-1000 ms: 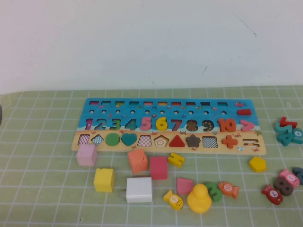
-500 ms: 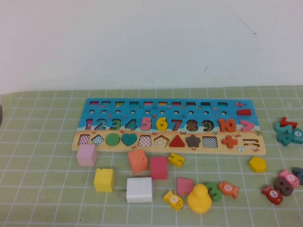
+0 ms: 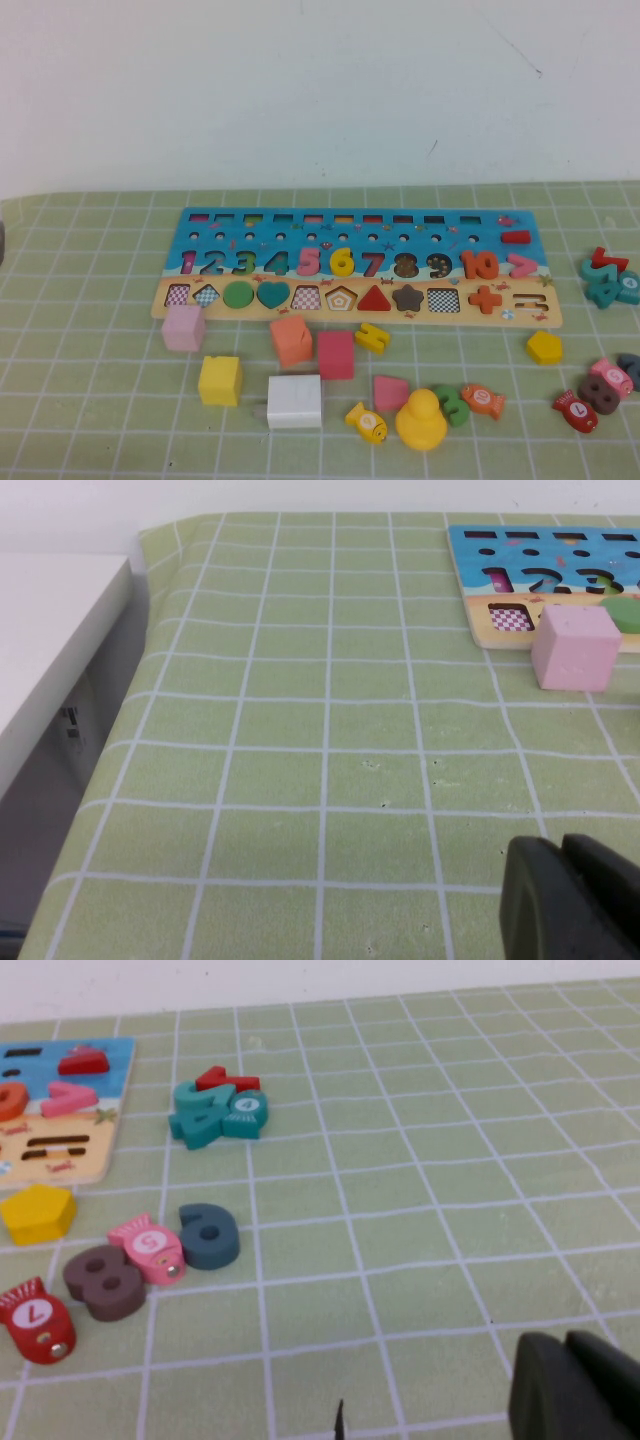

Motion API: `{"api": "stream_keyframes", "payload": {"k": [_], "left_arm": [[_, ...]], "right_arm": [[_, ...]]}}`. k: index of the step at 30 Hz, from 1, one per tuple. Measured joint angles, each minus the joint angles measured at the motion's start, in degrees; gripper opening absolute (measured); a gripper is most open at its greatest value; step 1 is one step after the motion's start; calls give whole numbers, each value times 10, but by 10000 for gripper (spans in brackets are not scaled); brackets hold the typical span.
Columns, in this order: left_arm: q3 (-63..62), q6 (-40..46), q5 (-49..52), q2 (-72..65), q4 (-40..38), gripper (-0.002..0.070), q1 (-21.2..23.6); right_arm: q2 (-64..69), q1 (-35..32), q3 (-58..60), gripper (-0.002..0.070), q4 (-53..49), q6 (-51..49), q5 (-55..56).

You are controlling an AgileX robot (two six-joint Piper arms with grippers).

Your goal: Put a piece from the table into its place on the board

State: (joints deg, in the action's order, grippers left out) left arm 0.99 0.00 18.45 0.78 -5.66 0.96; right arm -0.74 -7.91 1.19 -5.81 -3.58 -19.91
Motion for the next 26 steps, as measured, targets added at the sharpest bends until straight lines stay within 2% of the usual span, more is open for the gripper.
{"api": "stream_keyframes", "payload": {"k": [9,18,26], "left_arm": [[0,0,0,0,0,-2,0],[0,0,0,0,0,-2,0],[0,0,0,0,0,-2,0]], "right_arm": [[0,0,-1,11,-1,10,-5],[0,54,-1,11,-12,12,-7],[0,54,-1,11,-14,12,-7]]}}
